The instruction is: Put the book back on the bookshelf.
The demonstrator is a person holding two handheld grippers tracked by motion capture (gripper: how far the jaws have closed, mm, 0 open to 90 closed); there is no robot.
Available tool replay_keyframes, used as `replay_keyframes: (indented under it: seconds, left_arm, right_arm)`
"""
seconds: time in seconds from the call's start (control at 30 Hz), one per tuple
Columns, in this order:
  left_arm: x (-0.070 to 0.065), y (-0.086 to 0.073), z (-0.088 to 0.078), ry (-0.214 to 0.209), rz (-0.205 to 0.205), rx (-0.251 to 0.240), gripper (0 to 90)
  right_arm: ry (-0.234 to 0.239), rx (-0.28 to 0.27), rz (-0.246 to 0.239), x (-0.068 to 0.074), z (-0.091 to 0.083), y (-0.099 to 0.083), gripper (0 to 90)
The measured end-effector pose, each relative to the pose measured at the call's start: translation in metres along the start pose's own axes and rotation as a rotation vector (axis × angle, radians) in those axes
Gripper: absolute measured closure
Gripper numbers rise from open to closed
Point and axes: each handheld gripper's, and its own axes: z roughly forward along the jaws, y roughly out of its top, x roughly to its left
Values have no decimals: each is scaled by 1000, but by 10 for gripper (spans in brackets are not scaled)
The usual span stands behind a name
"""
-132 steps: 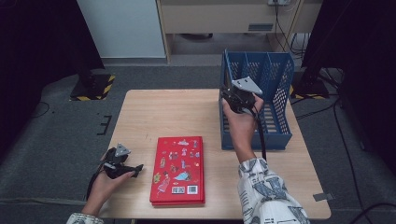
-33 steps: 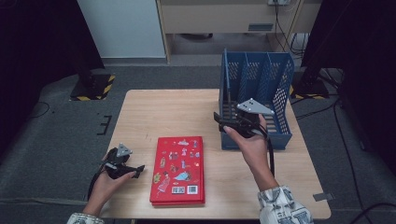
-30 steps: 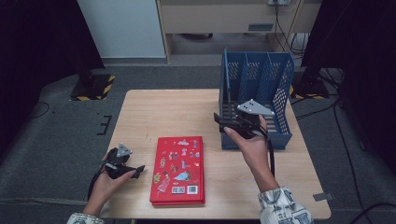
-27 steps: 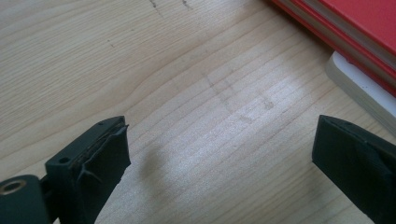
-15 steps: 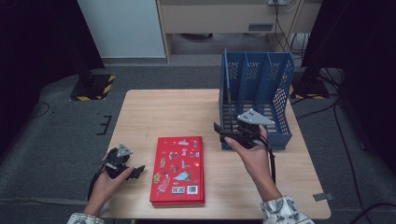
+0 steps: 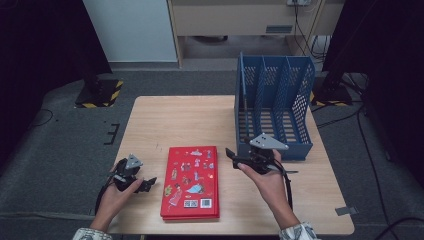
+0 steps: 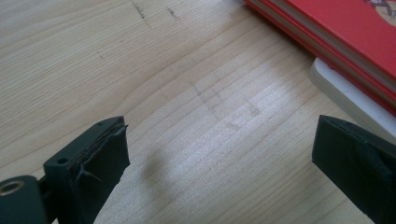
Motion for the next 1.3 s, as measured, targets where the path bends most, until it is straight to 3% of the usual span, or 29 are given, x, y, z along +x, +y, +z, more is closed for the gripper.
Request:
replay_keyframes:
  seconds: [0.3,0.57,0.7,0.8,0.87,1.0,1.2,1.3]
  left_arm:
    - [-2,2,-1,-19,-17,-23,31]
    - [-6,6,-5,-40,-29,-69,38]
    - [-12,10,-5,-64,-38,-89,52]
    - [-18,12,-7,-77,-55,-111,68]
    - [-22,14,-9,-87,-61,-131,90]
    - [-33,20,-9,-122,-53,-154,171]
    - [-50,26,-4,-154,-28,-136,246]
    - [-51,27,0,-174,-42,-127,253]
  right_arm:
    - [55,29,-10,9,6,-20,198]
    - [73,73,-12,12,17,-43,188]
    - [91,96,-6,13,23,-54,205]
    - [115,119,-6,14,25,-58,261]
    - [131,127,-20,16,25,-59,350]
    - [170,153,-6,19,27,-67,402]
    - [201,194,7,24,33,-74,367]
    - [210,205,9,25,34,-75,342]
